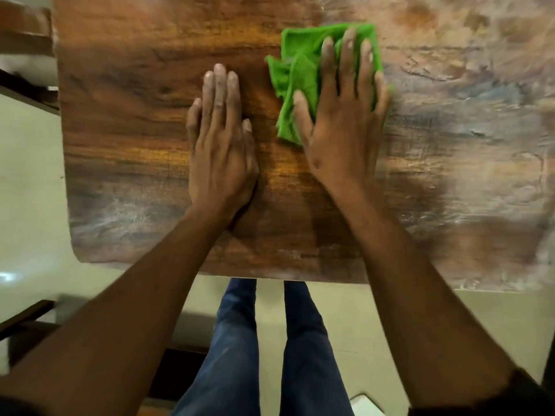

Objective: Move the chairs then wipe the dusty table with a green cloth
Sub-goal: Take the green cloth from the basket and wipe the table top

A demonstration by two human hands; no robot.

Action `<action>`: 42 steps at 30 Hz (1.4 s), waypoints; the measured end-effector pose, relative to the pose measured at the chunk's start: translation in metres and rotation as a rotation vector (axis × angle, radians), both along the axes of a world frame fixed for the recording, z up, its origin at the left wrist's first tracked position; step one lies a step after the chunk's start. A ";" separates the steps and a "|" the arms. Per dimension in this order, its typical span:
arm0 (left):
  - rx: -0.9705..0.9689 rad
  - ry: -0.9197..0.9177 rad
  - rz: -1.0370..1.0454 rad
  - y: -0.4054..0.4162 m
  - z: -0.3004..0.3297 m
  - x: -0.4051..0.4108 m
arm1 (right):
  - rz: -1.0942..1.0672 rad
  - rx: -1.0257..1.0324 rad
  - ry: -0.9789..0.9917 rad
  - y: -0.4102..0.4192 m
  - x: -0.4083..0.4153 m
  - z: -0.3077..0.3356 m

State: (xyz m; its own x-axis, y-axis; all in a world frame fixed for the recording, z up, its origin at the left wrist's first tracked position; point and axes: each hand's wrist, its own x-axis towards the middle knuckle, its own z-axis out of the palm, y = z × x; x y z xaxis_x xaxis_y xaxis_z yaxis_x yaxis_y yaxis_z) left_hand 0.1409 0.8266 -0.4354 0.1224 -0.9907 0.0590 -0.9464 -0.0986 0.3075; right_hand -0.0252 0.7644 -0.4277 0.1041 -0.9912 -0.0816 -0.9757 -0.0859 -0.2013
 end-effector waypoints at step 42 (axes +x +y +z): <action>0.049 -0.097 -0.038 0.000 0.011 -0.006 | -0.023 0.145 0.034 0.177 -0.048 0.020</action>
